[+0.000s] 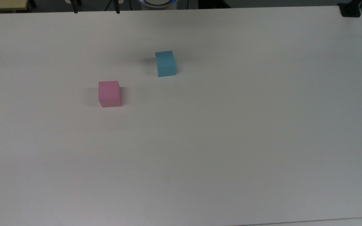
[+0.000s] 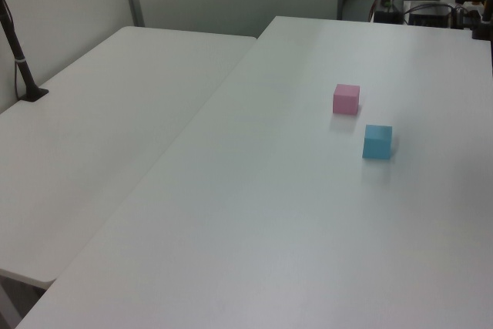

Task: Put blue cube on pink cube

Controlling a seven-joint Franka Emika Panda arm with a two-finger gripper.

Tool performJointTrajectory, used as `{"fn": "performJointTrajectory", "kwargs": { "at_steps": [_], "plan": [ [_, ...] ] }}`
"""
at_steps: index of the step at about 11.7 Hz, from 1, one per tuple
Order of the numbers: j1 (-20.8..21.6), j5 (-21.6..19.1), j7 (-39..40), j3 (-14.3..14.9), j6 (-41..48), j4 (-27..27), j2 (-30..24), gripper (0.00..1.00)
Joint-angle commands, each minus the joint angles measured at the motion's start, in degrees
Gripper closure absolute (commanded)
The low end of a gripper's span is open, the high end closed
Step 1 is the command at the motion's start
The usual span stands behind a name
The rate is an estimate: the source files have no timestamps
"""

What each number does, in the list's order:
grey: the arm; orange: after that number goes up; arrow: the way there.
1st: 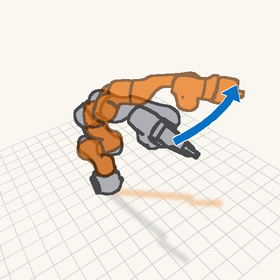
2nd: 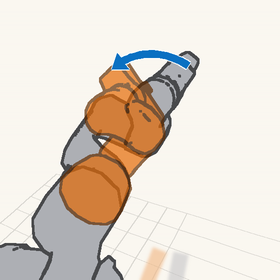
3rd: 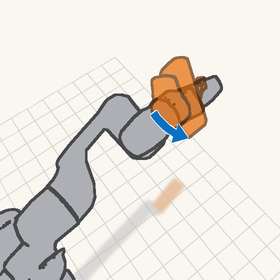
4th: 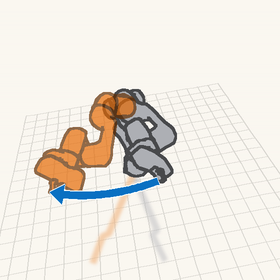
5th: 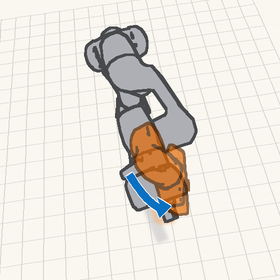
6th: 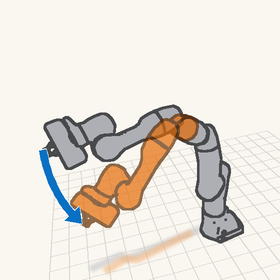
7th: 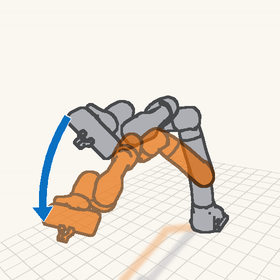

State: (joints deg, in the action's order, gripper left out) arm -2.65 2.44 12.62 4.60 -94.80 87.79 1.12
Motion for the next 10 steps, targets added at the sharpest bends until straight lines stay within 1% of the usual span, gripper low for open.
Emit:
{"fn": "performJointTrajectory", "kwargs": {
  "at_steps": [1,6,9,10],
  "plan": [
    [-0.3,0.2,3.9,0.1,-1.3,1.5,-0.9,0.0],
    [-0.2,0.1,3.7,0.1,-1.2,1.4,-0.6,0.0],
    [0.0,0.5,4.7,0.0,3.0,1.9,-0.6,0.0],
    [0.2,0.6,4.9,-0.4,3.6,3.4,-0.3,0.0]
  ]
}}
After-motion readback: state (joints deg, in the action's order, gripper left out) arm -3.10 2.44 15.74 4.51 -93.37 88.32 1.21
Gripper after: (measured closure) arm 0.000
